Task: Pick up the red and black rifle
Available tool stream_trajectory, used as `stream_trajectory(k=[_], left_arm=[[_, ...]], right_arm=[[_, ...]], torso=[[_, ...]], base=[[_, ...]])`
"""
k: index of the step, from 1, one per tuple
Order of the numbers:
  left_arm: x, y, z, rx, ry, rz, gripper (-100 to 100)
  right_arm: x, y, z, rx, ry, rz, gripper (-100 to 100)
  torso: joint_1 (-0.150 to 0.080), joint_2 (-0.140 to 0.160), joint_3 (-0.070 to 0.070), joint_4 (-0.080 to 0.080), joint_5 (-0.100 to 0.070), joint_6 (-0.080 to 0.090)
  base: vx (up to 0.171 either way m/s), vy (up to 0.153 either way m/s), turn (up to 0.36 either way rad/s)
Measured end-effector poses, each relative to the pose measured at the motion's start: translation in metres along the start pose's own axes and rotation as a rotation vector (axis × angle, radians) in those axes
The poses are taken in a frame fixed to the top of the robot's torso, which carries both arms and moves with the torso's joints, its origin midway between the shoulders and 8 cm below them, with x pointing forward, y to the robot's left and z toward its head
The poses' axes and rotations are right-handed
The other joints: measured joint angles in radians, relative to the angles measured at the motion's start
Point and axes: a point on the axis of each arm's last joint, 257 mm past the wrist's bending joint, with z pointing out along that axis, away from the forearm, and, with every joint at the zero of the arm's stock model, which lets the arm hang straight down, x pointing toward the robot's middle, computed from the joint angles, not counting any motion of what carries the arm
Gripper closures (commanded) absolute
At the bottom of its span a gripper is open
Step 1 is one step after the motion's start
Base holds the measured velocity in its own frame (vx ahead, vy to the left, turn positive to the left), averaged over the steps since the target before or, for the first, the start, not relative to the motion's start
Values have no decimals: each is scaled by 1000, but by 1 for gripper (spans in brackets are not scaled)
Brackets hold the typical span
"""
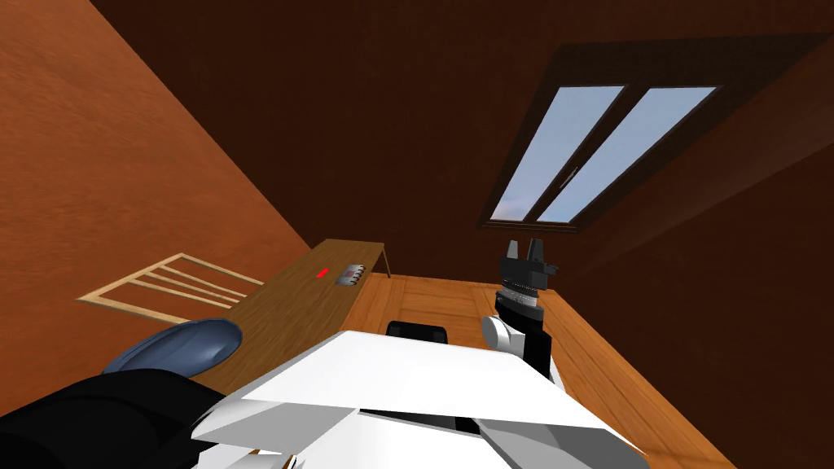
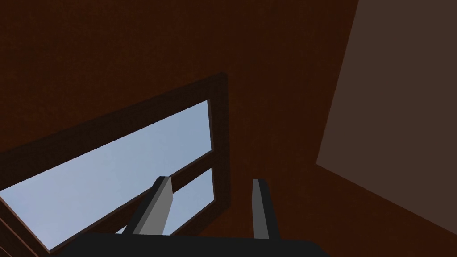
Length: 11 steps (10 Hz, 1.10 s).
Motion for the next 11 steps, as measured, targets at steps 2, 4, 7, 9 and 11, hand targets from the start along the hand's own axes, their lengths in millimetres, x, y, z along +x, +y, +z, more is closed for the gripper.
stream_trajectory(k=[2,4,7,9,11], left_arm=[[7,4,6,-1,-1,1,-100],[11,5,10,-1,0,3,100],[11,5,10,-1,-1,1,100],[11,5,10,-1,-1,2,0],[8,4,7,-1,-1,4,100]], right_arm=[[0,0,0,0,0,0,0],[0,0,0,0,0,0,0],[0,0,0,0,0,0,0],[0,0,0,0,0,0,0],[0,0,0,0,0,0,0]], torso=[[2,0,0,0,0,0],[0,0,0,0,0,0],[-1,0,0,0,0,1],[-1,0,0,0,0,1],[-3,1,0,0,-1,1]], base=[[17,49,-4],[4,10,-1],[-1,1,5],[0,0,0],[-18,-52,-1]])
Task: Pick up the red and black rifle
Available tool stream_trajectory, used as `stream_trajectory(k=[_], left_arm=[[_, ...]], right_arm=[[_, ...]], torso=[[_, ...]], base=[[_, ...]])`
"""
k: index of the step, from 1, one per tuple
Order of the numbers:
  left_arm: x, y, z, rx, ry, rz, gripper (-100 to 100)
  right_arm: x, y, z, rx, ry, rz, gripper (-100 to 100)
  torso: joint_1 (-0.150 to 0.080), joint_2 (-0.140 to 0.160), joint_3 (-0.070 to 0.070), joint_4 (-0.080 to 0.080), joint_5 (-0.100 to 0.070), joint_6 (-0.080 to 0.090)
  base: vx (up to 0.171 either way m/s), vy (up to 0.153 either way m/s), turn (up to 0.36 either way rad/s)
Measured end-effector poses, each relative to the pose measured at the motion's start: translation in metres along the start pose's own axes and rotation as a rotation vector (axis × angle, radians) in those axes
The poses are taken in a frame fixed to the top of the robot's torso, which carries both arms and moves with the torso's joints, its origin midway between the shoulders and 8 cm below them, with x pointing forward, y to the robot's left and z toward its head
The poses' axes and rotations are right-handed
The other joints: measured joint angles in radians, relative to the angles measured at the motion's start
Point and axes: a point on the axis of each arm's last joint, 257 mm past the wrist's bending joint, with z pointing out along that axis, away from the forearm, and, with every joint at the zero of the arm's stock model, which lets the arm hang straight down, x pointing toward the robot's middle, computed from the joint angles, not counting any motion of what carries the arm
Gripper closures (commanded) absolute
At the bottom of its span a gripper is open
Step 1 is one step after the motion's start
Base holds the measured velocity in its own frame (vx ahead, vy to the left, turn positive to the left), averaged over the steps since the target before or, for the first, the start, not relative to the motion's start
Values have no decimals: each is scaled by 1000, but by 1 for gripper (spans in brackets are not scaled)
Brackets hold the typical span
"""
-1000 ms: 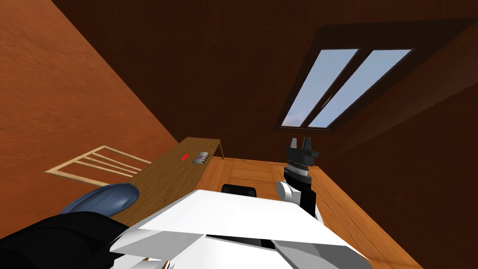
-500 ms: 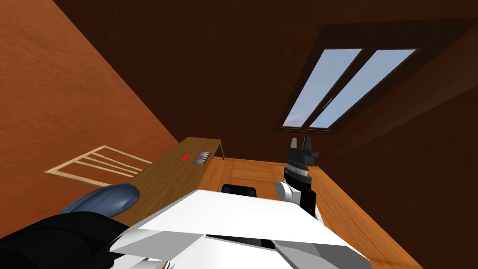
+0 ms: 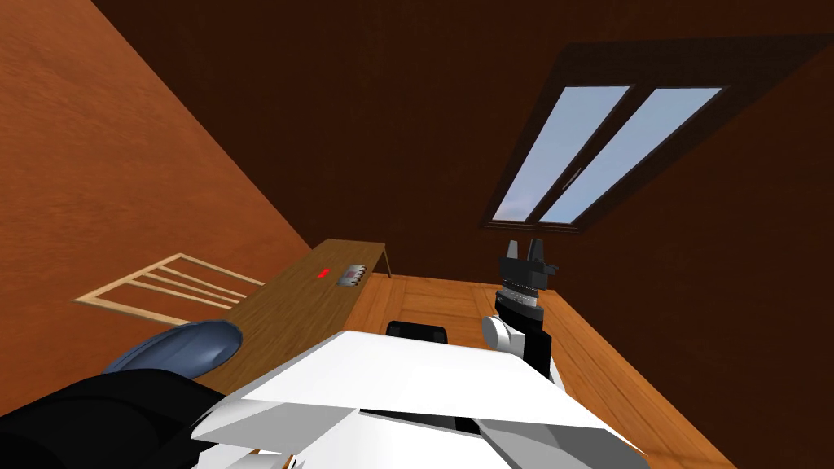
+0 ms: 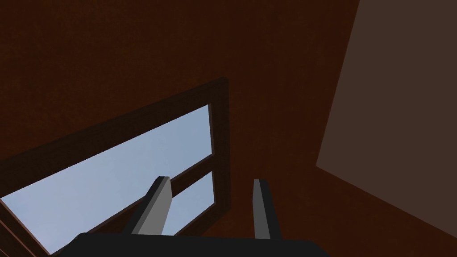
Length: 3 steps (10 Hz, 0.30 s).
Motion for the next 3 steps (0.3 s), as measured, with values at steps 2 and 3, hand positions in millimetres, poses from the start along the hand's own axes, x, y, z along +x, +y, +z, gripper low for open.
stream_trajectory(k=[2,3], left_arm=[[-9,-4,-7,0,0,0,100],[-9,-5,-7,1,1,-1,0]], right_arm=[[0,0,0,0,0,0,0],[0,0,0,0,0,0,0]], torso=[[-3,1,0,0,-1,0],[-1,0,0,0,0,-1]], base=[[-14,-47,3],[-1,-6,1]])
